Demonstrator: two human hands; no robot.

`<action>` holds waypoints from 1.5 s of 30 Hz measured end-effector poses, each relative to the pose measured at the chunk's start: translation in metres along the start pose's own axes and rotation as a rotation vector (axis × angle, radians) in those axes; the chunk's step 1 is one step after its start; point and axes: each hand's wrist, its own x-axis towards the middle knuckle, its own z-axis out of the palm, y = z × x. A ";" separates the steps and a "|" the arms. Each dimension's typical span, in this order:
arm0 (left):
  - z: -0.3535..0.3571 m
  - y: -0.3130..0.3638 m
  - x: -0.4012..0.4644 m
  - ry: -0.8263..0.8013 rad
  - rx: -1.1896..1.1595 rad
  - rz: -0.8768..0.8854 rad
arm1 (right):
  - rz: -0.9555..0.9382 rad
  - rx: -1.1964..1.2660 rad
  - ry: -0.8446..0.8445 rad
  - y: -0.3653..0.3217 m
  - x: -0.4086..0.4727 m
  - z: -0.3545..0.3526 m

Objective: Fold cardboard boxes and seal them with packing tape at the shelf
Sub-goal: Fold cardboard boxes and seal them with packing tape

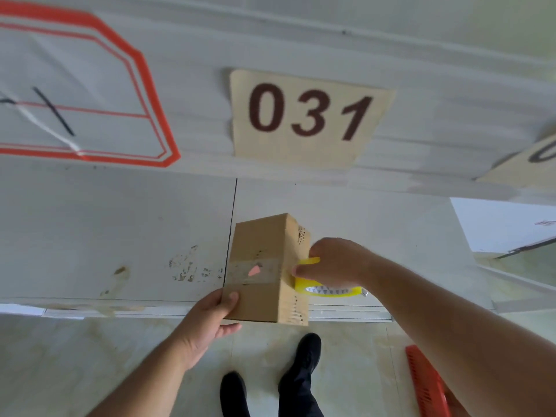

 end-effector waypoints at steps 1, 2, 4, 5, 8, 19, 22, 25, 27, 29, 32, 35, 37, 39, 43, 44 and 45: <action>-0.008 -0.001 0.001 0.036 -0.027 -0.016 | -0.033 0.064 -0.038 -0.012 -0.001 -0.008; -0.015 -0.002 0.003 0.076 -0.036 -0.024 | -0.060 0.133 -0.071 -0.023 -0.001 -0.016; -0.023 -0.002 0.008 0.183 0.014 -0.034 | -0.096 0.209 -0.111 -0.046 0.003 -0.026; -0.023 0.001 0.010 0.233 0.097 -0.011 | -0.105 0.209 -0.113 -0.056 0.006 -0.029; -0.018 0.017 0.008 0.551 0.432 0.185 | -0.109 0.179 -0.091 -0.084 0.013 -0.033; 0.022 0.024 -0.032 0.397 1.083 0.441 | -0.122 0.114 -0.078 -0.134 0.022 -0.025; 0.012 0.026 -0.034 0.375 1.019 0.376 | -0.142 0.129 -0.054 -0.144 0.021 -0.021; 0.010 0.030 -0.037 0.391 1.026 0.375 | -0.158 0.159 -0.051 -0.145 0.026 -0.025; 0.014 0.030 -0.038 0.405 1.029 0.379 | -0.168 0.159 -0.053 -0.135 0.026 -0.031; 0.014 0.029 -0.038 0.399 1.025 0.359 | -0.193 0.117 -0.048 -0.123 0.018 -0.038; 0.013 0.032 -0.040 0.385 1.051 0.333 | -0.173 -0.016 0.000 -0.104 0.005 -0.038; 0.014 0.034 -0.040 0.380 1.082 0.332 | -0.096 -0.243 0.091 -0.084 -0.002 -0.031; 0.014 0.035 -0.041 0.382 1.099 0.330 | -0.090 -0.332 0.108 -0.070 -0.002 -0.022; 0.014 0.035 -0.041 0.382 1.109 0.328 | -0.069 -0.309 0.087 -0.062 -0.002 -0.013; 0.015 0.035 -0.042 0.376 1.123 0.319 | -0.071 -0.286 0.101 -0.055 0.003 0.004; 0.014 0.035 -0.041 0.370 1.124 0.314 | -0.068 -0.283 0.104 -0.054 0.004 0.006; 0.014 0.035 -0.042 0.364 1.125 0.310 | -0.064 -0.284 0.104 -0.053 0.005 0.008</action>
